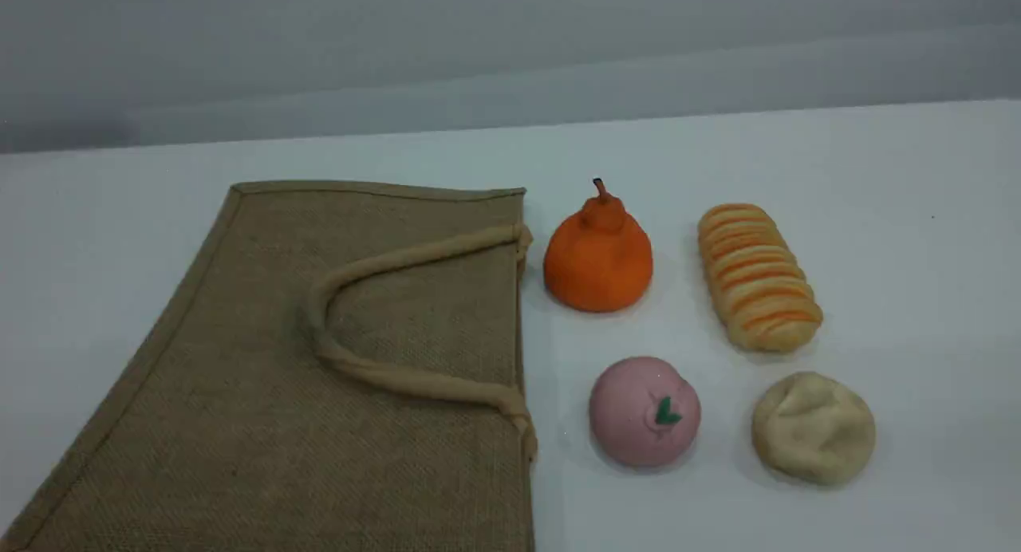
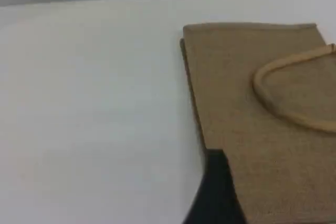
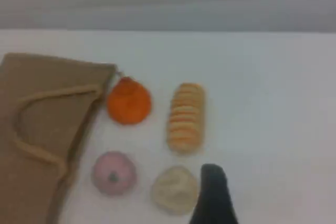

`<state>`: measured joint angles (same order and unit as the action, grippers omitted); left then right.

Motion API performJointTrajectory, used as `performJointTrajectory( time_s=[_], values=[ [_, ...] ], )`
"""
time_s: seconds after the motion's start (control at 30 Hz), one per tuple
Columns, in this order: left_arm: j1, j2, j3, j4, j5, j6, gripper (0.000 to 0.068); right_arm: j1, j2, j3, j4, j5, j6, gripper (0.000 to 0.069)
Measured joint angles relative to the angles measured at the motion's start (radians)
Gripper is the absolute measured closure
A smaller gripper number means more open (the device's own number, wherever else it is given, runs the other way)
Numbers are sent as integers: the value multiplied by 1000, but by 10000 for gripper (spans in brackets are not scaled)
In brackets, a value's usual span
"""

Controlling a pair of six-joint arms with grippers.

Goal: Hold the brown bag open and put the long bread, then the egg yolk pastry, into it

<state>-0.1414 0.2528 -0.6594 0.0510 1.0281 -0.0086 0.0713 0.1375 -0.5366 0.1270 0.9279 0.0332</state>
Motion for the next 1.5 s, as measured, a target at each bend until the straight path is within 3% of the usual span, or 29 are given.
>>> performJointTrajectory(
  time_s=[0.2, 0.43, 0.6, 0.8, 1.03, 1.5],
  values=[
    [0, 235, -61, -21, -103, 9, 195, 0, 208, 0, 208, -179, -142, 233],
    [0, 526, -139, -174, -214, 90, 195, 0, 493, 0, 492, -388, -365, 233],
    [0, 754, -202, -217, -286, 72, 195, 0, 706, -6, 726, -467, -581, 233],
    [0, 1029, -272, -227, -314, 19, 195, 0, 947, -105, 952, -465, -793, 233],
    [-1, 1313, -379, -317, -340, 29, 195, 0, 1146, -228, 976, -462, -814, 233],
    [-98, 1736, -530, -341, -396, -5, 195, 0, 1210, -232, 1001, -456, -832, 233]
  ],
)
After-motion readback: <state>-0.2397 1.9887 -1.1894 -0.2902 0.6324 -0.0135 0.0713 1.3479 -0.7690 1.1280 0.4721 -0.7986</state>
